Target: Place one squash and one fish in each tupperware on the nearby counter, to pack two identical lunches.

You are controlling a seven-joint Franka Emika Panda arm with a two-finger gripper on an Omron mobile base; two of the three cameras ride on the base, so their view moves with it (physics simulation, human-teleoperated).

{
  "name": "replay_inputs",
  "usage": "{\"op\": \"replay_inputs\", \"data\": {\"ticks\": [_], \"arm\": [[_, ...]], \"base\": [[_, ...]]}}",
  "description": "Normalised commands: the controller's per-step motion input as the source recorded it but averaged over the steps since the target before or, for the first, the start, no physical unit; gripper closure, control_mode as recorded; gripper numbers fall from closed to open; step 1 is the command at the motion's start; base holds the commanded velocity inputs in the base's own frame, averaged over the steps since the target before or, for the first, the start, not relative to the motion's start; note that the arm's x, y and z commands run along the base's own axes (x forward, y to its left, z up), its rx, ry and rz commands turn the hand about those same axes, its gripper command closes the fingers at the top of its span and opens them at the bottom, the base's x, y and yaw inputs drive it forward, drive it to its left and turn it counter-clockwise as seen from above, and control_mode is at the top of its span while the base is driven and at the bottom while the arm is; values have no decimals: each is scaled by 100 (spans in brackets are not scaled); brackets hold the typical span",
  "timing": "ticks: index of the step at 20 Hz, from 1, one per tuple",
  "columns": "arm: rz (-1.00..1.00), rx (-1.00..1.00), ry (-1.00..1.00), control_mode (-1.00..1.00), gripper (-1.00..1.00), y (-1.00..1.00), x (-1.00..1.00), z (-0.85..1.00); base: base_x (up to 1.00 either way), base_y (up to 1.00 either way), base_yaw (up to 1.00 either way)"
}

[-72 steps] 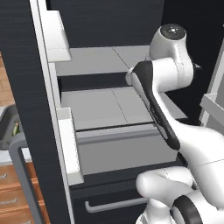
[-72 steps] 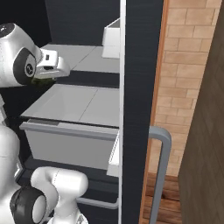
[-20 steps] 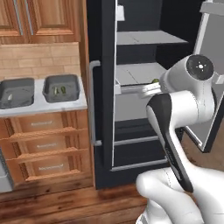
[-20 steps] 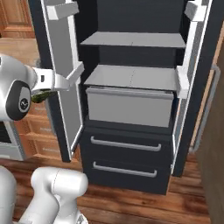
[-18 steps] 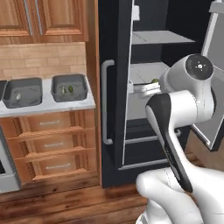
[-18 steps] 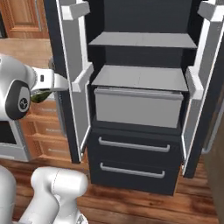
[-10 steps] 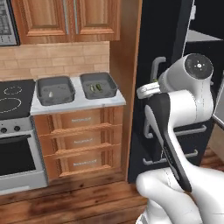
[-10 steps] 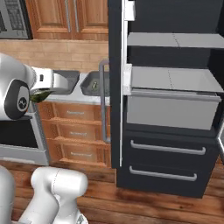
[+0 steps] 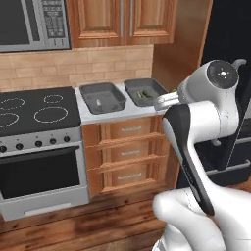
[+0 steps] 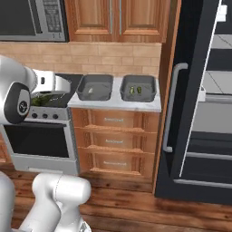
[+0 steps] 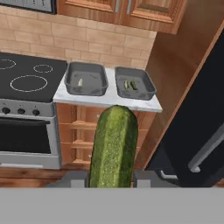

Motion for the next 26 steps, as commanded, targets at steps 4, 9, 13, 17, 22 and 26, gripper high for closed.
{"op": "replay_inputs", "data": {"ticks": [4,9,13,17,22,26], "arm": [[0,0,0,100,100,0,0,0],[0,0,0,100,100,0,0,0],[0,0,0,100,100,0,0,0],[0,0,0,100,100,0,0,0],[0,0,0,100,100,0,0,0],[0,0,0,100,100,0,0,0]], "base": [[59,37,-2],[86,-16,0],[73,-29,0],[60,-27,0],[62,-27,0],[70,-23,0]]}}
